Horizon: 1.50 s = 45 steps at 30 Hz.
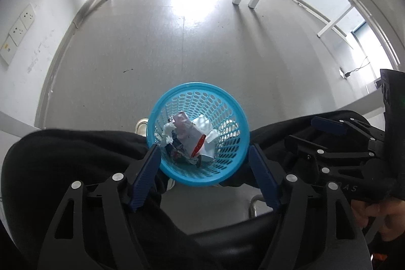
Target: Collect trash
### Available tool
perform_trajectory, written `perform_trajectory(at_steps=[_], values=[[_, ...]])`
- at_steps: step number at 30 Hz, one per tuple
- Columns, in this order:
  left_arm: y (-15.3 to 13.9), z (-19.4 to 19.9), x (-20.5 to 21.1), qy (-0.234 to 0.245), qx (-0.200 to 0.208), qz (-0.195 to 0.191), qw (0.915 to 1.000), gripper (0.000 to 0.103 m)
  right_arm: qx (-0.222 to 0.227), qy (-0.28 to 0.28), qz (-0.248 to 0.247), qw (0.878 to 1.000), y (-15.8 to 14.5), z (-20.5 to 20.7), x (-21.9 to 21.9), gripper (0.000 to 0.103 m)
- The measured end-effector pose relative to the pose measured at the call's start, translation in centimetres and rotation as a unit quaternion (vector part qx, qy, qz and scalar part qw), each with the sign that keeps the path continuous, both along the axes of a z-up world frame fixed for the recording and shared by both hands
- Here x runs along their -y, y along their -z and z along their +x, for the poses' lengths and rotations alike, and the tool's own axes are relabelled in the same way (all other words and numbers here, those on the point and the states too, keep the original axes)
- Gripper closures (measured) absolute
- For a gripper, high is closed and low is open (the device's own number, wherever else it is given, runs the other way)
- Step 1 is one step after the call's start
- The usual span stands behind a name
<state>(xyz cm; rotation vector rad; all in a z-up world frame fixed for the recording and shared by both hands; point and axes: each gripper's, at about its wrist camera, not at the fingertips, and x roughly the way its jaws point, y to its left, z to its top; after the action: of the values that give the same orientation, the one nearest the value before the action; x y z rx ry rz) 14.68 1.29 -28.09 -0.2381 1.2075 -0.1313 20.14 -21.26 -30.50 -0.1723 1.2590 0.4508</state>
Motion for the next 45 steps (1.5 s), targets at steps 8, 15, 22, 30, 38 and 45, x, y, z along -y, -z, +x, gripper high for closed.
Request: perform_trajectory(at_steps=[8,15,22,30,38,45], values=[[-2.1,-3.0,0.1,-0.005,0.022,-0.017,0.9996,0.023,0.027,-0.006,0.005,1.0,-2.5,-2.6,1.2,0.026],[-1.9,-3.6,-0.1,-0.008,0.03,-0.013,0.9994,0.017,0.043,-0.008,0.018,0.999,-4.1,-4.3,2.2,0.017],[-1.2,-3.5,-1.0,-0.023,0.023,-0.024,0.9992,0.006,0.042,-0.024,0.023,0.999,-4.0,-4.8,1.9,0.009],[-0.7,-3.0,-0.6,-0.014,0.008,-0.001,0.9999,0.006,0.024,-0.03,0.03,0.999,-3.4,-4.9,1.6,0.009],[-0.5,-3.1,-0.9,-0.018,0.004,-0.009,0.9998,0.006,0.013,-0.024,0.035,0.999,-3.1,-4.7,1.8,0.009],[-0.5,-3.2,-0.9,-0.018,0.004,-0.006,0.9998,0.006,0.008,-0.021,0.037,0.999,-3.0,-4.6,1.9,0.009]])
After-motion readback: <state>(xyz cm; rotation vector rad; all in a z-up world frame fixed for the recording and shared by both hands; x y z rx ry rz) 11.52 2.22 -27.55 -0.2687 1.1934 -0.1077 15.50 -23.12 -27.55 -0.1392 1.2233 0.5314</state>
